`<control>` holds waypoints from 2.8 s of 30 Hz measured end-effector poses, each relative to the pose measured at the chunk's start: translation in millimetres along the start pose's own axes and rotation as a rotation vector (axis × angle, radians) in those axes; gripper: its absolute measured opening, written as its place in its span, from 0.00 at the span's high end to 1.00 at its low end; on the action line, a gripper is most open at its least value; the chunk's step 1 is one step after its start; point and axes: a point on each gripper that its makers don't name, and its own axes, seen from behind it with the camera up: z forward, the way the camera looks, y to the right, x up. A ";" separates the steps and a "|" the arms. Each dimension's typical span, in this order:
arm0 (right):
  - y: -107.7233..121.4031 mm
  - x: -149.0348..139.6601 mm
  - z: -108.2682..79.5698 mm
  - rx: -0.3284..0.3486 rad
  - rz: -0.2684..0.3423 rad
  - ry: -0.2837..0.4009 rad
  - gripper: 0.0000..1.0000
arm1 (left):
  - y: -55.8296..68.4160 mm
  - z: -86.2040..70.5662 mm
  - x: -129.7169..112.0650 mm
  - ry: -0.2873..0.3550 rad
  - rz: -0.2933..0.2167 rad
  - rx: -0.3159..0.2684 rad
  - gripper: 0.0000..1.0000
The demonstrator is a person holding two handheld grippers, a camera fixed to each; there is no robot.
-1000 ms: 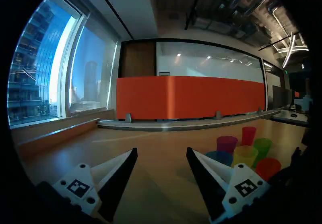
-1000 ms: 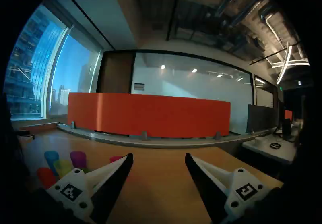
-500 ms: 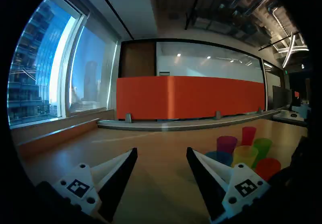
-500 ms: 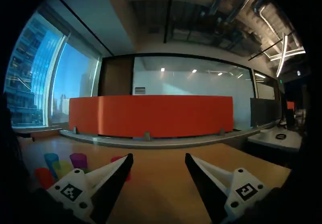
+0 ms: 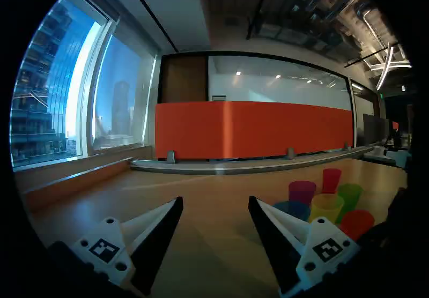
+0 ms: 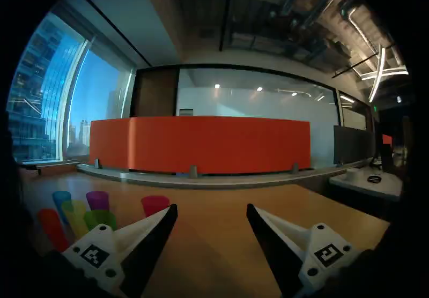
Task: Pour water
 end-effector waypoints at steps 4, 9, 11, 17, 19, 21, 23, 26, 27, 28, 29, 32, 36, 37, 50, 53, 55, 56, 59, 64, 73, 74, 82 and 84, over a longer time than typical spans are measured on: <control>5.0 -5.2 0.4 -0.006 0.026 -0.013 0.00 | 0.0 0.2 0.3 0.000 0.000 0.000 0.10; 7.0 -8.3 0.4 -0.007 0.036 -0.020 0.00 | -0.1 0.2 0.5 0.000 0.000 0.000 0.10; 6.7 -9.4 1.0 -0.005 0.033 -0.021 0.00 | -0.4 0.1 0.3 0.000 0.000 0.000 0.10; 6.1 -12.6 2.0 -0.002 0.027 -0.028 0.00 | -0.5 0.0 0.0 0.000 0.000 0.000 0.10; 5.6 -12.5 1.7 -0.001 0.023 -0.029 0.00 | -0.4 -0.1 0.1 0.000 0.000 0.000 0.10; 5.0 -12.3 1.4 0.001 0.019 -0.029 0.00 | -0.4 -0.3 0.1 0.000 0.000 0.000 0.10; 4.1 -12.1 1.1 0.002 0.013 -0.029 0.00 | -0.4 -0.4 0.3 0.000 0.000 0.000 0.10; 2.8 -12.6 1.1 0.004 0.004 -0.030 0.00 | -0.3 -0.1 0.3 0.000 0.000 0.000 0.10; 2.7 -12.7 1.0 0.004 0.003 -0.030 0.00 | -0.2 0.0 0.3 0.000 0.000 0.000 0.10; 3.0 -12.5 0.9 0.003 0.003 -0.030 0.00 | -0.2 0.0 0.4 0.000 0.000 0.000 0.10; 3.4 -12.3 0.7 0.002 0.004 -0.030 0.00 | -0.1 0.0 0.5 0.000 0.000 0.000 0.10; 3.8 -11.9 0.2 -0.001 0.003 -0.030 0.00 | 0.0 0.0 0.6 0.000 0.000 0.000 0.10; 3.5 -11.6 0.2 -0.001 0.003 -0.031 0.00 | 0.0 0.3 0.6 0.000 0.000 0.000 0.10; 3.4 -11.7 0.4 -0.001 0.004 -0.032 0.00 | 0.1 0.3 0.7 0.000 0.000 0.000 0.10; 3.4 -11.9 0.3 -0.001 0.004 -0.034 0.00 | -0.3 -0.2 0.5 0.000 0.000 0.000 0.10; 3.4 -11.8 0.2 -0.001 0.004 -0.034 0.00 | -0.4 -0.2 0.3 0.000 0.000 0.000 0.10; 3.4 -11.8 0.2 -0.001 0.003 -0.034 0.00 | -0.5 0.0 0.1 0.000 0.000 0.000 0.10; 3.4 -11.8 0.2 -0.001 0.003 -0.034 0.00 | -0.5 0.1 0.1 0.000 0.000 0.000 0.10; 3.5 -11.9 0.1 -0.001 0.003 -0.034 0.00 | -0.7 0.6 -0.2 0.000 0.000 0.000 0.10; 3.6 -12.6 -0.3 -0.001 0.004 -0.034 0.00 | -0.9 1.5 -0.2 0.000 0.000 0.000 0.10; 2.9 -12.3 -0.3 -0.001 0.004 -0.034 0.00 | -1.2 1.8 0.1 0.000 0.000 0.000 0.10; 2.9 -12.4 -0.3 -0.001 0.004 -0.034 0.00 | -1.0 1.7 0.2 0.000 0.000 0.000 0.10; 2.5 -12.4 -0.4 -0.001 0.004 -0.034 0.00 | -1.0 1.3 0.0 0.000 0.000 0.000 0.10; 2.3 -12.3 -0.5 -0.001 0.004 -0.034 0.00 | -1.2 1.3 -0.1 0.000 0.000 0.000 0.10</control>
